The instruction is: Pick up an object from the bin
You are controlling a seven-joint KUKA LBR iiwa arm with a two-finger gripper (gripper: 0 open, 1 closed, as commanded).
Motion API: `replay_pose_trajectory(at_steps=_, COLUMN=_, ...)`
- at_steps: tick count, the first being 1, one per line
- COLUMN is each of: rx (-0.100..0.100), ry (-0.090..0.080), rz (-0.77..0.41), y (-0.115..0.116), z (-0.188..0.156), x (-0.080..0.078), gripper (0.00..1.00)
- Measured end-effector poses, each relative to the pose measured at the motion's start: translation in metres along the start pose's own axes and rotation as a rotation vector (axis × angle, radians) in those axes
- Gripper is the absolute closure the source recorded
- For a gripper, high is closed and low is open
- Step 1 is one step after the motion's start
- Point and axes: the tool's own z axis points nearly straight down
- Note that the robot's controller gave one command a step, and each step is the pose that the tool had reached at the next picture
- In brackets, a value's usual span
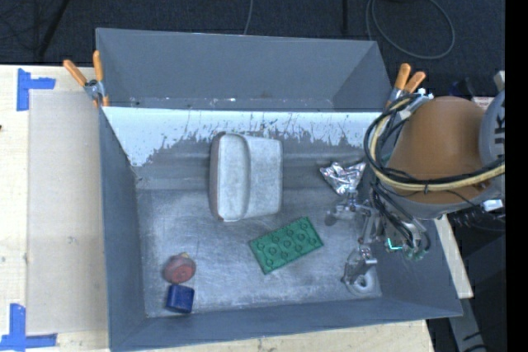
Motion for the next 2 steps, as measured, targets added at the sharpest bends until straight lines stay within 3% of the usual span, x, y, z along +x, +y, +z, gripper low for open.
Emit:
replay_pose_trajectory(at_steps=1, rx=-0.002, ry=-0.011, rz=0.158, y=0.0456, z=0.1024, x=-0.0507, gripper=0.00)
replay_pose_trajectory(at_steps=2, rx=-0.003, ry=-0.008, rz=0.153, y=0.0462, z=0.0991, x=-0.0503, gripper=1.00)
